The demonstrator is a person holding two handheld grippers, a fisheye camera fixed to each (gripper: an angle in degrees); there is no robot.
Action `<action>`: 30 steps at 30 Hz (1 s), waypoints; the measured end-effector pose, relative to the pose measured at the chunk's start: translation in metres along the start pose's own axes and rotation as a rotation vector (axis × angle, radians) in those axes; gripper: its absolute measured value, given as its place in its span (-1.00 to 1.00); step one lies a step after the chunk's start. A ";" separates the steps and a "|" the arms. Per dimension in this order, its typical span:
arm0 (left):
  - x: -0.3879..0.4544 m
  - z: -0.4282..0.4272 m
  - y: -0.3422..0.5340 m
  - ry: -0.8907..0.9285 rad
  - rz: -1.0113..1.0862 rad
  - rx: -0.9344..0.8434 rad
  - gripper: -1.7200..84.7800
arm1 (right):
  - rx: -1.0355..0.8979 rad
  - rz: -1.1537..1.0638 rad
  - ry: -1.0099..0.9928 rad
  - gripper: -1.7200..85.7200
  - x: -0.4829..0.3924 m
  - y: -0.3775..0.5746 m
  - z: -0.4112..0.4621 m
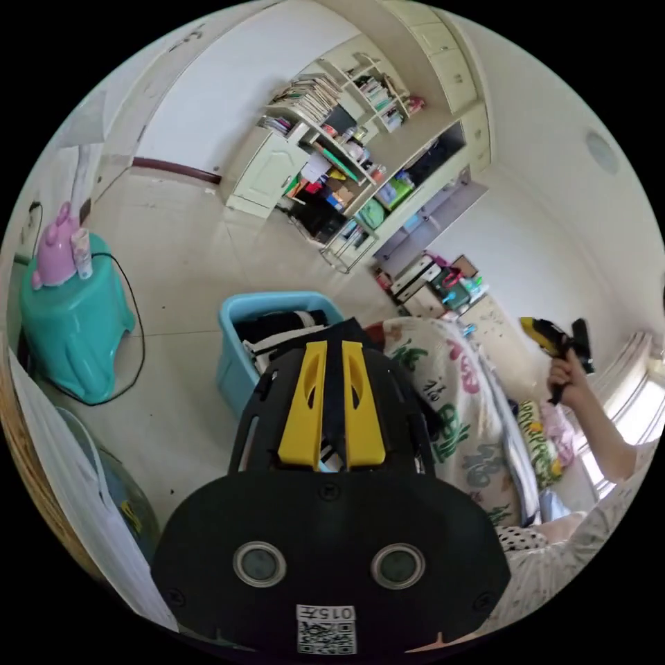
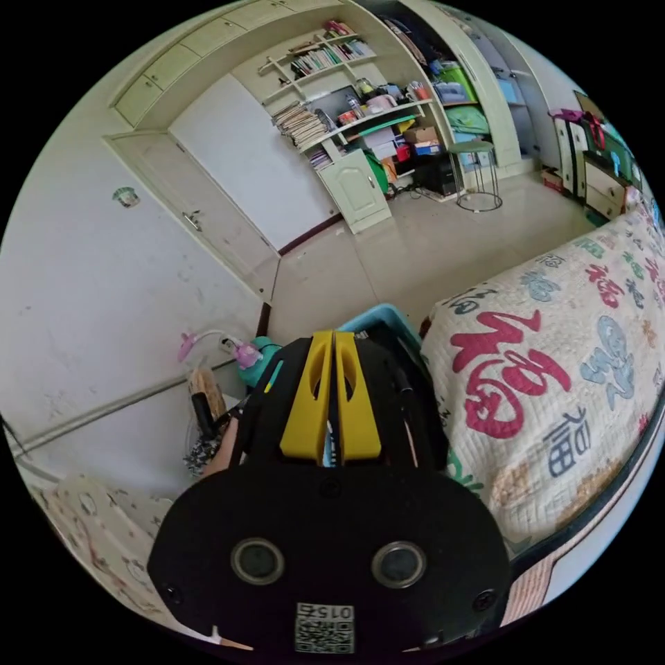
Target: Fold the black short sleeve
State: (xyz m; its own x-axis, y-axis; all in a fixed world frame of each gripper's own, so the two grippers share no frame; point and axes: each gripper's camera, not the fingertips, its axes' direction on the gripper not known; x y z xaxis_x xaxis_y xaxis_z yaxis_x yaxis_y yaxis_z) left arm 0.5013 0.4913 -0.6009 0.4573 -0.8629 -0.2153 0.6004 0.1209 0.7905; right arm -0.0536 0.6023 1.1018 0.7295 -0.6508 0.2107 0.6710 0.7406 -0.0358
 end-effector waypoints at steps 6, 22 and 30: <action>0.056 0.162 -0.043 0.023 0.238 -0.165 -0.84 | 0.296 0.222 0.217 -0.97 -0.009 0.076 -0.165; -0.019 0.421 -0.077 -0.449 0.309 -0.437 -0.90 | 1.521 -0.189 0.655 -0.97 -0.431 0.209 -0.538; -0.022 0.434 -0.111 -0.041 0.147 -0.221 -0.97 | 1.715 -0.264 0.772 -0.97 -0.486 0.182 -0.592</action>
State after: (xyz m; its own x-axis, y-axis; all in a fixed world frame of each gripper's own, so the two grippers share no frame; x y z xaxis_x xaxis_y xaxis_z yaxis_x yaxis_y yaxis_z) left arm 0.1399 0.2842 -0.4346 0.5255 -0.8470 -0.0803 0.6604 0.3465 0.6662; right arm -0.2074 0.9540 0.4143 0.8621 -0.3222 -0.3912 0.2764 -0.3480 0.8958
